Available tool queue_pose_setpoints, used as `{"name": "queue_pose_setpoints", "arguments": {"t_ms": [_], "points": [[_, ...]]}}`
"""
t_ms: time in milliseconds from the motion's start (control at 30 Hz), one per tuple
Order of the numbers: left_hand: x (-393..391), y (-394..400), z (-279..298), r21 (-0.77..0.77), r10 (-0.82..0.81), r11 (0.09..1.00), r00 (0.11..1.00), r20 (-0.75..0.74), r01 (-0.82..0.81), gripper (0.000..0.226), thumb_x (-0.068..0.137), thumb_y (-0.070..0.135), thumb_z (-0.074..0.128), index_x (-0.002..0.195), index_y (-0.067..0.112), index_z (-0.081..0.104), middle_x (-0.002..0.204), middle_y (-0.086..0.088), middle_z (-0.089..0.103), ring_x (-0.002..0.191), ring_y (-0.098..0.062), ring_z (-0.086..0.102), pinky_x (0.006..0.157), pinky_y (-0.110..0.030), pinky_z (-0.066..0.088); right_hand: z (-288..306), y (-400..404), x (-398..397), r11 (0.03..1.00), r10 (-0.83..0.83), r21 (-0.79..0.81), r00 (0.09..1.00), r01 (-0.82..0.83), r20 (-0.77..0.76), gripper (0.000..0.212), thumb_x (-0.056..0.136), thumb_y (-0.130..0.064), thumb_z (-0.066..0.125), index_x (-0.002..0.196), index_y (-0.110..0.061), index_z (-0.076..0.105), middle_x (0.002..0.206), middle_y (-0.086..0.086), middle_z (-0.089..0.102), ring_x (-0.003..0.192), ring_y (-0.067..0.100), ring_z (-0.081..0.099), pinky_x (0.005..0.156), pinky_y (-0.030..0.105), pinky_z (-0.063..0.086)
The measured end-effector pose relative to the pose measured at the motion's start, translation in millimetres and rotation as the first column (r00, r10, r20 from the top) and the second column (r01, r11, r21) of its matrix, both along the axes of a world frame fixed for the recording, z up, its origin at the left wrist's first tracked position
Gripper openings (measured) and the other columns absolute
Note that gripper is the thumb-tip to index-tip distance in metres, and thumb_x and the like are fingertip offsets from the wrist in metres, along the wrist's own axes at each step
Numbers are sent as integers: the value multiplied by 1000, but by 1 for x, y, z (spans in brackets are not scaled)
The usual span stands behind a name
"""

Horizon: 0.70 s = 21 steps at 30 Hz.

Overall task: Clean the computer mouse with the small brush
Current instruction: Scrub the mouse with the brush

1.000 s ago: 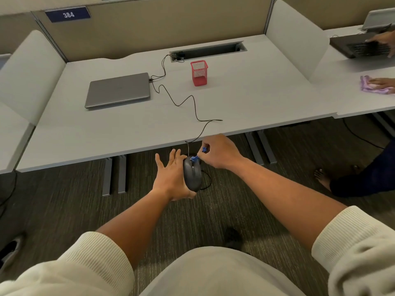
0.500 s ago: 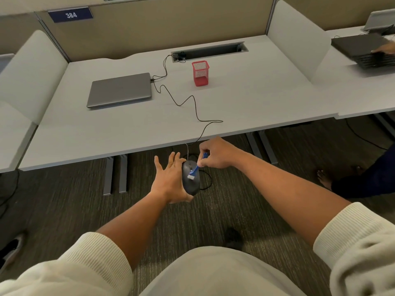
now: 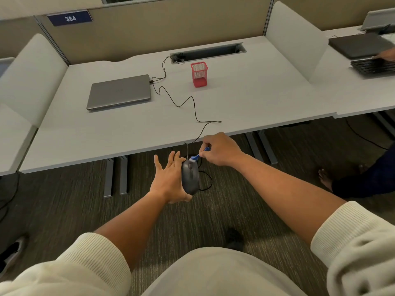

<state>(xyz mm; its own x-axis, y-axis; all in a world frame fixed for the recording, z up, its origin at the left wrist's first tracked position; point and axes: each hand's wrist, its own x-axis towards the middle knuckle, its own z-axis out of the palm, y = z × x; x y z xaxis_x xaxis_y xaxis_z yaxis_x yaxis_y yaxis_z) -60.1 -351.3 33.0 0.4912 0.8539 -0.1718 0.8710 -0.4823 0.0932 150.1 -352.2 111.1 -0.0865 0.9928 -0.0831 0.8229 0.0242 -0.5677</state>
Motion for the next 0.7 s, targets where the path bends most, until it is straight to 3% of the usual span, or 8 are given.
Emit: {"name": "queue_pose_setpoints", "arguments": {"t_ms": [67, 200, 333, 400, 500, 633, 700], "points": [[1, 1, 1, 10, -7, 1000, 1000, 2, 7, 132, 53, 75, 78, 155, 20, 14, 167, -9, 8, 153, -23, -8, 113, -67, -15, -1, 0, -1, 1000, -2, 12, 1000, 2, 4, 8, 85, -24, 70, 86, -16, 70, 90, -5, 72, 83, 15, 65, 78, 42, 57], [2, 1, 1, 21, -15, 1000, 1000, -14, 15, 132, 55, 76, 77, 156, 20, 12, 167, -8, 5, 152, -22, -12, 113, -66, -17, -1, -1, -5, 996, 63, -59, 989, -72, -131, 8, 83, -22, 73, 84, -14, 70, 87, -4, 73, 84, 15, 67, 79, 42, 57], [3, 1, 2, 30, -21, 999, 1000, -1, 21, 133, 53, 76, 77, 154, 19, 13, 167, -9, 8, 153, -23, -9, 114, -65, -17, -3, -1, -3, 992, -87, 93, 996, 87, -9, 5, 86, -25, 69, 84, -20, 69, 84, -7, 70, 79, 14, 64, 69, 34, 54], [4, 0, 4, 24, -21, 999, 1000, 6, 21, 131, 53, 74, 78, 153, 20, 14, 167, -9, 8, 153, -22, -9, 114, -66, -17, -5, -1, -2, 998, -41, 52, 999, 41, 8, 5, 86, -23, 69, 84, -19, 69, 85, -7, 71, 80, 14, 65, 71, 36, 56], [3, -1, 4, 21, -21, 1000, 1000, -4, 21, 130, 55, 74, 78, 154, 21, 14, 167, -9, 6, 152, -22, -12, 113, -66, -17, -4, -4, 1, 995, 73, -51, 989, -80, -130, 6, 84, -22, 73, 83, -17, 70, 86, -8, 72, 83, 13, 67, 78, 40, 57], [5, -2, 5, 20, -19, 1000, 1000, 5, 18, 131, 55, 75, 78, 155, 21, 12, 167, -9, 7, 153, -23, -11, 113, -66, -17, -4, -5, 4, 997, -30, 71, 998, 33, -50, 7, 86, -27, 71, 85, -21, 68, 86, -10, 71, 80, 11, 64, 75, 40, 57], [7, -2, 6, 18, -17, 1000, 1000, -1, 17, 130, 56, 75, 77, 155, 21, 13, 167, -9, 6, 152, -23, -11, 113, -66, -17, -5, -5, 5, 999, -4, 33, 999, 5, -39, 7, 86, -26, 71, 83, -20, 68, 86, -11, 71, 80, 10, 64, 76, 40, 57]]}}
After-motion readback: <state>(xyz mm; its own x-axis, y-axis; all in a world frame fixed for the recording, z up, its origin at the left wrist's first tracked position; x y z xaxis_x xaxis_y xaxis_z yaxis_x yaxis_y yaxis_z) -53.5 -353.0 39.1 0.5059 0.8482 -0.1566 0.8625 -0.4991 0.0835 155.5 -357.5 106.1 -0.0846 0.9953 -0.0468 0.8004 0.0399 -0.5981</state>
